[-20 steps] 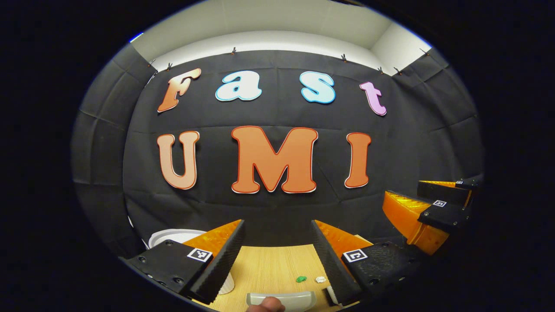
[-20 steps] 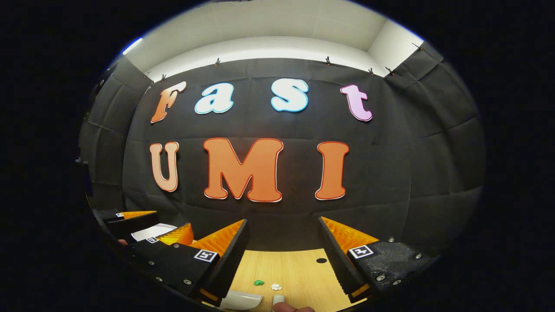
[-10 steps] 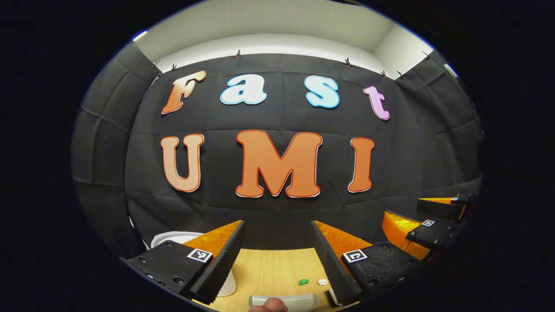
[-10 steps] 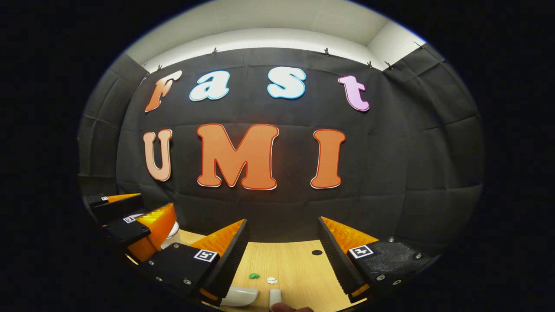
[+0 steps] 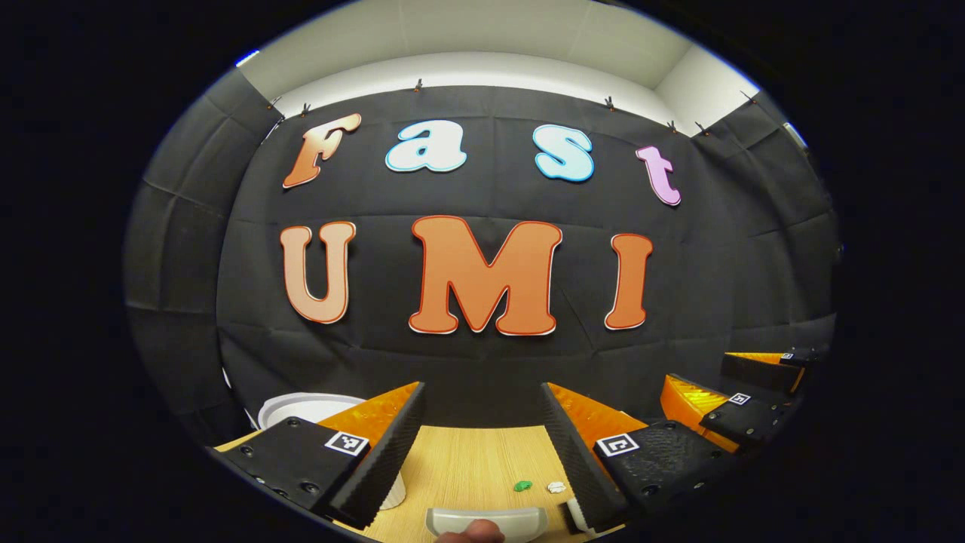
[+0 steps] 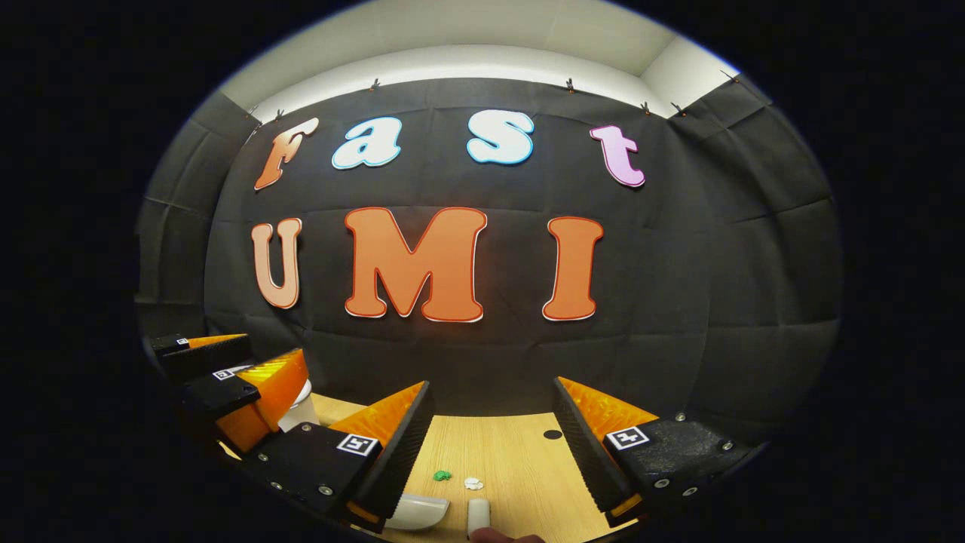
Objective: Pick up the small broom and dustpan from the desktop, sweep the trash into the dustpan with the broom, and then empty the trash into the garbage bin.
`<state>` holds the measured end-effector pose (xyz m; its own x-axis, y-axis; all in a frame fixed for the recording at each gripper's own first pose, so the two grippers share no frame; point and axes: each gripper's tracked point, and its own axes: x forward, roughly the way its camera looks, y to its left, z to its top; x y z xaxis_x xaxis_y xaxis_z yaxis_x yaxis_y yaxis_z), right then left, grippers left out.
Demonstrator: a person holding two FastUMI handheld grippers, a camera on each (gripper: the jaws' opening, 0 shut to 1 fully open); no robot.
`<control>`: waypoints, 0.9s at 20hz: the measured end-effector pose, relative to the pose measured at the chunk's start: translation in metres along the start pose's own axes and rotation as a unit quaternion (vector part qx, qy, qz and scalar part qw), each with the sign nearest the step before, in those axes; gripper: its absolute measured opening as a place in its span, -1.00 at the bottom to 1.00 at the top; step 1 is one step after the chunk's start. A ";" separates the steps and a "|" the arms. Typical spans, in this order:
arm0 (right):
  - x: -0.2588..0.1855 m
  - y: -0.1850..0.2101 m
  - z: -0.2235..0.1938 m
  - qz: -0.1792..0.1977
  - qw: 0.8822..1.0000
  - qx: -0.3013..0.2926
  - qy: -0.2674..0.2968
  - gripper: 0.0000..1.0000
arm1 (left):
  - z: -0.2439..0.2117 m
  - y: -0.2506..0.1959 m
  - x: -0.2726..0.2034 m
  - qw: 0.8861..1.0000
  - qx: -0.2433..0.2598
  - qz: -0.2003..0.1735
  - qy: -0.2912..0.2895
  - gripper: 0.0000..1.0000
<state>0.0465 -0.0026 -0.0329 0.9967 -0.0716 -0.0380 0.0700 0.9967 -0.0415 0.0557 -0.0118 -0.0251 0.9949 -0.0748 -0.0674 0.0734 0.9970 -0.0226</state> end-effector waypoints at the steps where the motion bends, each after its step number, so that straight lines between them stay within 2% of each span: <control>1: -0.001 0.000 0.000 0.001 1.000 0.000 -0.001 0.88 | 0.001 0.002 -0.002 1.000 -0.001 0.002 0.000 0.88; 11: -0.002 -0.024 -0.008 -0.011 1.000 -0.007 0.006 0.87 | 0.002 0.001 -0.010 1.000 0.007 0.014 -0.002 0.87; 18: -0.002 -0.056 -0.028 -0.009 0.999 -0.006 0.034 0.88 | -0.025 -0.021 -0.019 0.999 0.000 0.010 0.044 0.87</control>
<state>0.0396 -0.0597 -0.0586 0.9902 -0.0915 -0.1059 0.0862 0.9948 -0.0540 0.0334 -0.0315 -0.0481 0.9862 -0.0556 -0.1560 0.0530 0.9984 -0.0206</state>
